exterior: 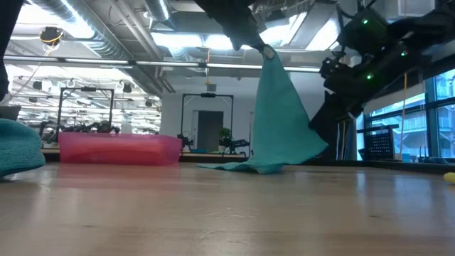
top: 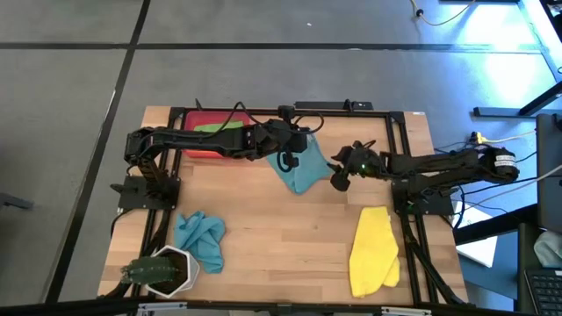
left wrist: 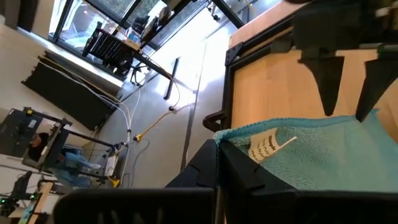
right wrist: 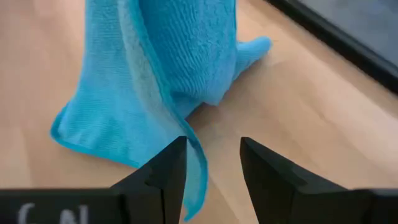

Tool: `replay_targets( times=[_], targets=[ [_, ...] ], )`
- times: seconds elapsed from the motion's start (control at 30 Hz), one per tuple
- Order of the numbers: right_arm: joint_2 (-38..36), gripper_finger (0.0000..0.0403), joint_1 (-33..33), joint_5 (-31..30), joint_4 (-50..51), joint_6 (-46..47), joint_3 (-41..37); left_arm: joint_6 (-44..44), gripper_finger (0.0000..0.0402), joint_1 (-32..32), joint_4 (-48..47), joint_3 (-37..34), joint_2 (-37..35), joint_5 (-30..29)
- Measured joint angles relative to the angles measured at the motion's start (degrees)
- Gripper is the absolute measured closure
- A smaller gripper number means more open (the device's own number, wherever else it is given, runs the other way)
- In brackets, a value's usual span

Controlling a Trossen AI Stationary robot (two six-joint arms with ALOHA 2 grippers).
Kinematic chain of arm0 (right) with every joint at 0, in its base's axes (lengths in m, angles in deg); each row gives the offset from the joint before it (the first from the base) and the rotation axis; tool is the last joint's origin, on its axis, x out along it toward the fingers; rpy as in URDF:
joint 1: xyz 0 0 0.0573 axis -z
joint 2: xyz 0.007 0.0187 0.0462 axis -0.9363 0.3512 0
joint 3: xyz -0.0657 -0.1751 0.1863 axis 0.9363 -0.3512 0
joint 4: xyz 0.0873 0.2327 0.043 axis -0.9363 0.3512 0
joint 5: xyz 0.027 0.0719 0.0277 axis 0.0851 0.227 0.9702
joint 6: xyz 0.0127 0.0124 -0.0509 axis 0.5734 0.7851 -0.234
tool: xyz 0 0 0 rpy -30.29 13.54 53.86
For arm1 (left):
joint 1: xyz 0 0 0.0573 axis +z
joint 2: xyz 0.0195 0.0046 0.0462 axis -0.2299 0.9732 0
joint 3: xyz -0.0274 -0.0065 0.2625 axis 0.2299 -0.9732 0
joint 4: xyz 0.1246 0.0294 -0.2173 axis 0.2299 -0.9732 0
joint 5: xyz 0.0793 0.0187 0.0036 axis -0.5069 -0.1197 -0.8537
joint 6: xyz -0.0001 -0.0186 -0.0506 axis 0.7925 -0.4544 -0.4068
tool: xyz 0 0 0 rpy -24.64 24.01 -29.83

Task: Roll microfiber towels into tight, uniform cylinder then place into a basket
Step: Fold the right blue microfiber towel

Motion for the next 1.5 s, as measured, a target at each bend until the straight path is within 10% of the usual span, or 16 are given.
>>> replay_targets(
  times=[0.23, 0.53, 0.77, 1.13, 1.5],
  targets=[
    [4.33, 0.0256, 6.88, 14.84, -1.76, -2.95, -0.07, 0.02, 0.0401, 0.00, 0.02, 0.00, 0.00, -0.02],
    [6.95, 0.0384, 7.78, 15.46, -2.41, -3.09, -0.11, 0.04, 0.0401, -0.02, -0.11, 0.02, 0.00, -1.06],
    [-4.06, 0.0397, 7.76, 16.02, 10.10, -4.25, 6.22, 4.58, 0.0401, 0.00, -1.04, 0.13, -1.66, -12.80],
    [-16.24, 0.0401, 4.87, -4.95, 34.60, -11.26, 34.19, -9.27, 0.0401, 0.13, -17.35, 6.02, -10.03, -8.52],
    [-16.13, 0.0401, 0.01, -6.88, 48.64, -8.40, 42.65, -20.76, 0.0401, -3.14, -39.05, 13.94, -10.60, -9.73]
  ],
)
